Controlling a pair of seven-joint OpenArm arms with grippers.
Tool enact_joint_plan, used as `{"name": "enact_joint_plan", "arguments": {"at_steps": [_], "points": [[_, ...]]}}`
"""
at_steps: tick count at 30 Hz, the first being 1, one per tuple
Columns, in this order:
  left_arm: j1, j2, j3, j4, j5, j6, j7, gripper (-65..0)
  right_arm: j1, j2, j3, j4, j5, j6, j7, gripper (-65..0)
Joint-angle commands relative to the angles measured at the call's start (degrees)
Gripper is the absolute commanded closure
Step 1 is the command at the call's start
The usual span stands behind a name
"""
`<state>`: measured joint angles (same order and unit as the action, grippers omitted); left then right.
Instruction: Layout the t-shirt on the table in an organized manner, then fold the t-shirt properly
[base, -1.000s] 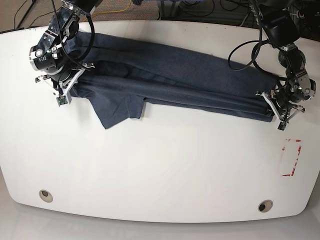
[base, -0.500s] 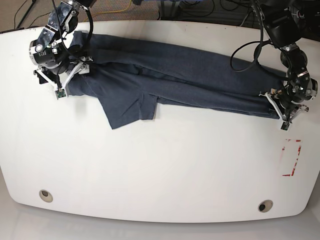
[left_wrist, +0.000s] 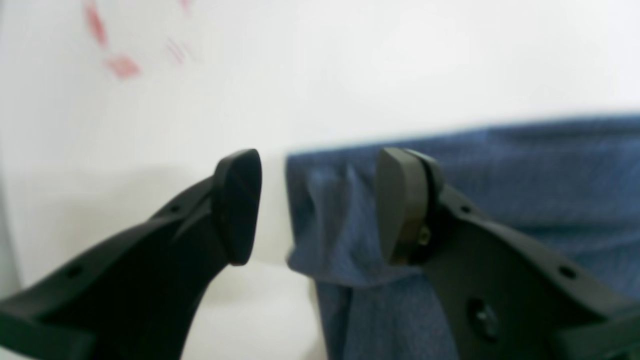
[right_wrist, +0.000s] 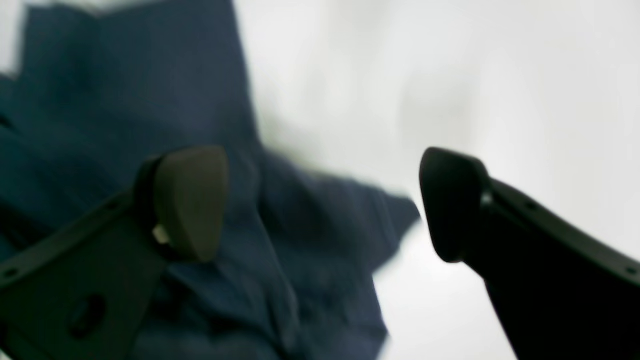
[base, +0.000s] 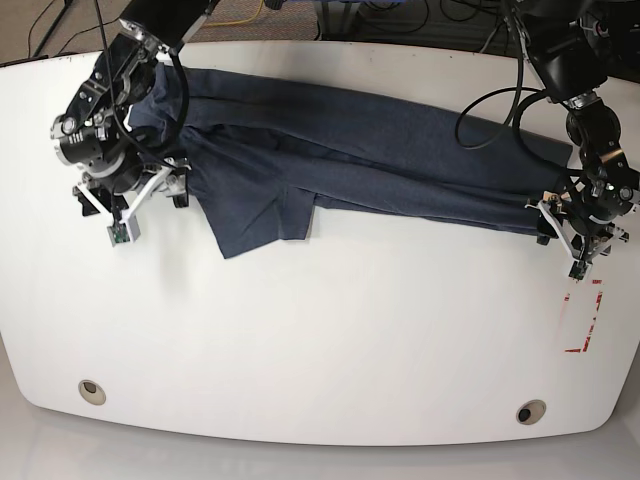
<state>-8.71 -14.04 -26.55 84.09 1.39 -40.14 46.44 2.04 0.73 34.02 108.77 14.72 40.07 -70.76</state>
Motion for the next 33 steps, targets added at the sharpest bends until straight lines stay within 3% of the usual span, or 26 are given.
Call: {"name": "enact_joint_plan", "arguments": {"at_steps": [1, 14, 18, 33], "points": [[-1.0, -0.9, -0.2, 2.7, -0.2, 0.1, 0.8, -33.9, 4.0, -0.1, 0.0, -4.9, 1.1, -0.1, 0.7, -58.3], [-0.9, -0.9, -0.3, 9.0, -0.2, 0.1, 0.9, -33.9, 12.0, -0.2, -0.1, -24.0, 1.0, -0.1, 5.1, -58.3], [-0.7, -0.9, -0.3, 9.7, -0.2, 0.1, 0.9, -33.9, 12.5, -0.1, -3.2, -27.7, 1.1, -0.1, 6.2, -58.3], [-0.7, -0.9, -2.0, 9.6, -0.2, 0.1, 0.9, -33.9, 10.4, -2.1, -12.8, -29.3, 1.1, -0.1, 9.4, -58.2]]}}
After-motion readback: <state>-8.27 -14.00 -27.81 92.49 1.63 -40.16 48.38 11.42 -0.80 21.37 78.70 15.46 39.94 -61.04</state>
